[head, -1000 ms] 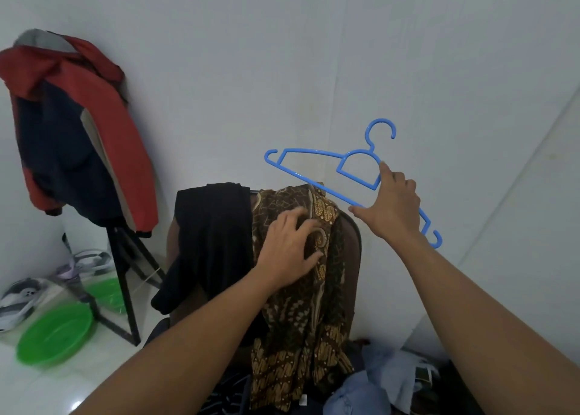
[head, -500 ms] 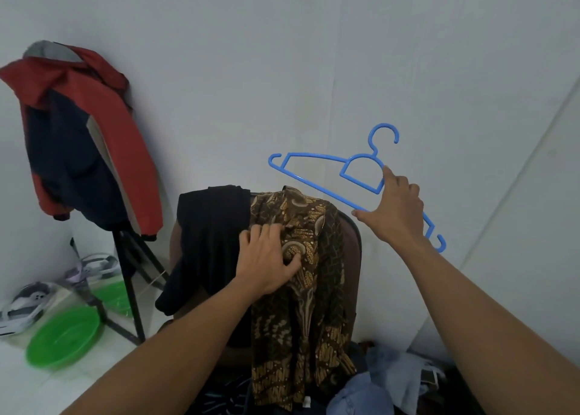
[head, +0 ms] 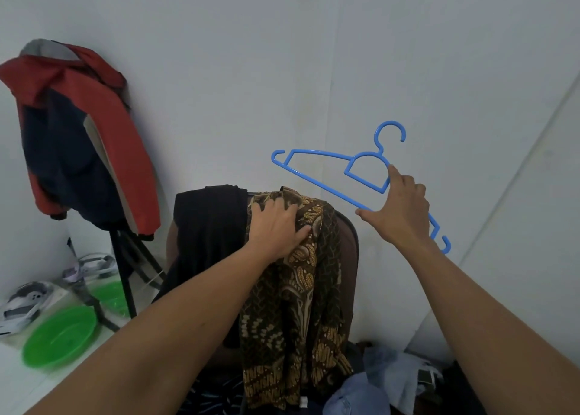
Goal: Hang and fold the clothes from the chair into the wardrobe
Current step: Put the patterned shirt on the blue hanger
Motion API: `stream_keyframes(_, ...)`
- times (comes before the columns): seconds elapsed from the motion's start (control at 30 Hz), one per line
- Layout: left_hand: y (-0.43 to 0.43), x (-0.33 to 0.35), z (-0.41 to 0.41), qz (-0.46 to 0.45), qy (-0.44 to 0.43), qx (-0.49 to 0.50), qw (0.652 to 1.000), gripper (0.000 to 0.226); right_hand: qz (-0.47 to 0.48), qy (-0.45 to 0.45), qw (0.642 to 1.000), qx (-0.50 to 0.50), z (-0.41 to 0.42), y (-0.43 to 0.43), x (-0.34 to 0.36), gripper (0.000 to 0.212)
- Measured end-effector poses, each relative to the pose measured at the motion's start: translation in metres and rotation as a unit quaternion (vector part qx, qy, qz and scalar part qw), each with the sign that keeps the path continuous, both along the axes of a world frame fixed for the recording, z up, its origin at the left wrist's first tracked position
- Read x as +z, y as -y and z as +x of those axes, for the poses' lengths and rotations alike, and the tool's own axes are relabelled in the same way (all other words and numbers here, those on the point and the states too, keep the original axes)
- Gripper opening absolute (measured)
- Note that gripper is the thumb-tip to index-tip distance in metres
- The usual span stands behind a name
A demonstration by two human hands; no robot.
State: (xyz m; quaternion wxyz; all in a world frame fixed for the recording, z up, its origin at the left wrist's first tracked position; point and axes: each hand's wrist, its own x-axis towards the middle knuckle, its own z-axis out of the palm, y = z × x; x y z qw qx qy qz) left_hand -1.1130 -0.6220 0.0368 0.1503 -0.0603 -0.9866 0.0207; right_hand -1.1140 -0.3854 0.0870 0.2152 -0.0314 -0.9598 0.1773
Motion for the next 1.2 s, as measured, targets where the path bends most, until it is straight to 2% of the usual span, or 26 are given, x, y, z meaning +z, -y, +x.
stream_keyframes(0.1,0.004,-0.005,0.001,-0.041,-0.074,-0.012,0.996,0.057,-0.003,0.000,1.000,-0.003,0.000,-0.004,-0.001,0.106)
stream_keyframes(0.17,0.002,-0.004,-0.003,-0.039,-0.061,-0.030,0.997,0.057,0.001,0.003,1.000,-0.004,0.000,-0.006,-0.002,0.105)
stream_keyframes(0.3,-0.009,0.006,-0.013,-0.014,-0.029,-0.003,0.999,0.052,0.006,0.006,1.000,-0.005,-0.001,-0.007,-0.003,0.105)
stream_keyframes(0.4,-0.013,0.015,-0.016,0.018,-0.026,-0.012,0.999,0.025,0.014,0.008,1.000,-0.006,-0.001,-0.007,-0.005,0.106)
stream_keyframes(0.47,-0.010,0.021,-0.017,0.069,0.006,-0.048,0.996,0.016,0.013,0.008,1.000,-0.007,-0.001,-0.009,-0.005,0.106)
stream_keyframes(0.57,0.001,0.034,-0.019,0.118,0.104,-0.068,0.985,0.013,0.011,0.006,1.000,-0.011,0.001,-0.013,-0.004,0.106)
stream_keyframes(0.67,0.014,0.051,-0.018,0.073,0.156,-0.041,0.984,0.023,0.007,-0.001,1.000,-0.014,0.004,-0.015,-0.001,0.106)
stream_keyframes(0.73,0.023,0.063,-0.014,0.044,0.168,-0.029,0.984,0.019,0.007,-0.004,1.000,-0.011,0.007,-0.015,0.002,0.107)
stream_keyframes(0.8,0.034,0.073,-0.010,0.047,0.154,-0.011,0.987,0.014,0.010,-0.002,1.000,-0.006,0.012,-0.014,0.006,0.107)
stream_keyframes(0.9,0.050,0.089,-0.001,0.108,0.108,0.002,0.988,0.017,0.024,0.000,1.000,0.007,0.020,-0.010,0.010,0.108)
stream_keyframes(1.03,0.065,0.119,0.020,0.159,0.010,-0.049,0.986,0.041,0.074,-0.016,0.997,0.010,0.031,-0.001,0.018,0.110)
stream_keyframes(1.2,0.068,0.164,0.051,0.170,-0.028,-0.109,0.979,0.051,0.078,-0.081,0.993,0.034,0.041,0.023,0.047,0.109)
